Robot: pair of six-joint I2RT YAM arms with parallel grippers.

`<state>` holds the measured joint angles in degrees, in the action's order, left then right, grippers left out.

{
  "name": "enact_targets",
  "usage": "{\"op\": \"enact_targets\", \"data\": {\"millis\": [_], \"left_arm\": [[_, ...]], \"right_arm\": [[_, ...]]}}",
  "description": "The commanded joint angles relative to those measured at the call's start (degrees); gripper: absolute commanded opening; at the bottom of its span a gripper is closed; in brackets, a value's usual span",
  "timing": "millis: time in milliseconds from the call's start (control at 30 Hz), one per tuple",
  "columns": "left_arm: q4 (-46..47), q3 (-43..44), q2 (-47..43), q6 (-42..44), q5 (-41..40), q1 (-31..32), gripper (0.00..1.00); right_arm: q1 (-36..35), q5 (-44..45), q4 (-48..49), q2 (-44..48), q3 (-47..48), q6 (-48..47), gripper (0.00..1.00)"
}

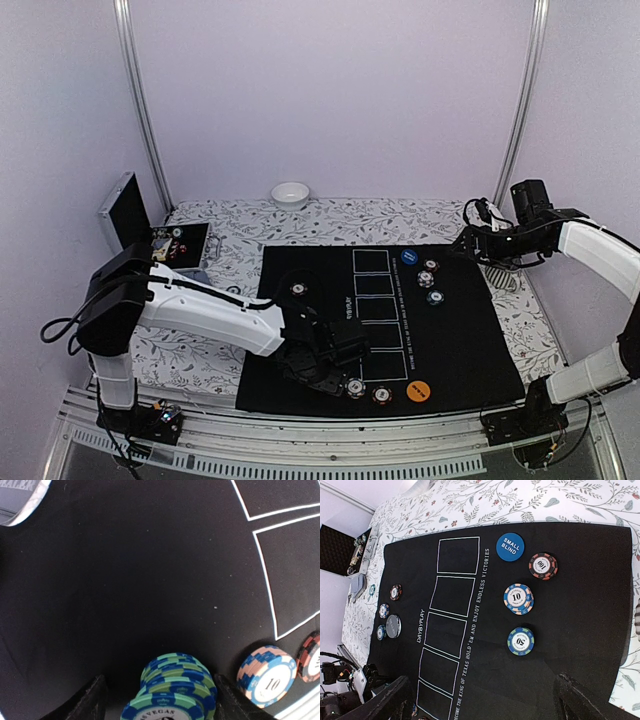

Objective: Distribute texas hold em gaming equipment
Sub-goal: Adjust the poker card in the face-down deck piles.

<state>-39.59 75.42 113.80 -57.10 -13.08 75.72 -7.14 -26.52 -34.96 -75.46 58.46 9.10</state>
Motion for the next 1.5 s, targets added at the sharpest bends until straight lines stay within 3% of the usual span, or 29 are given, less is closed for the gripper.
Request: {"op": "enact_targets", "data": {"millis": [0, 167, 567, 733, 967, 1467], "left_arm": [[1.7, 0.9, 1.9, 1.3, 1.1, 0.6, 0.71], [1.9, 1.1, 2.2, 2.2, 1.2, 0.6, 0.62], [1.8, 1.1, 2.2, 3.6, 2.4, 0.8, 0.27], [1.8, 1.0, 1.9, 3.9, 1.9, 0.8, 0.23], [2.2, 0.6, 2.1, 4.9, 3.4, 0.8, 0.00], [5.1, -0.2, 1.9, 8.4, 7.4, 1.8, 0.00]], "right_arm": [[-0.2, -0.3, 1.0, 1.5, -0.9, -0.7, 0.99], [-0.2, -0.2, 0.9, 1.4, -0.8, -0.7, 0.99], [-0.2, -0.4, 0.9, 0.9, -0.6, -0.7, 0.99], [-0.2, -0.2, 1.0, 1.2, -0.7, -0.8, 0.99], [-0.2, -0.1, 0.9, 1.8, -0.6, -0.8, 0.99], [-0.2, -0.2, 0.8, 2.0, -0.5, -0.8, 0.99]]}}
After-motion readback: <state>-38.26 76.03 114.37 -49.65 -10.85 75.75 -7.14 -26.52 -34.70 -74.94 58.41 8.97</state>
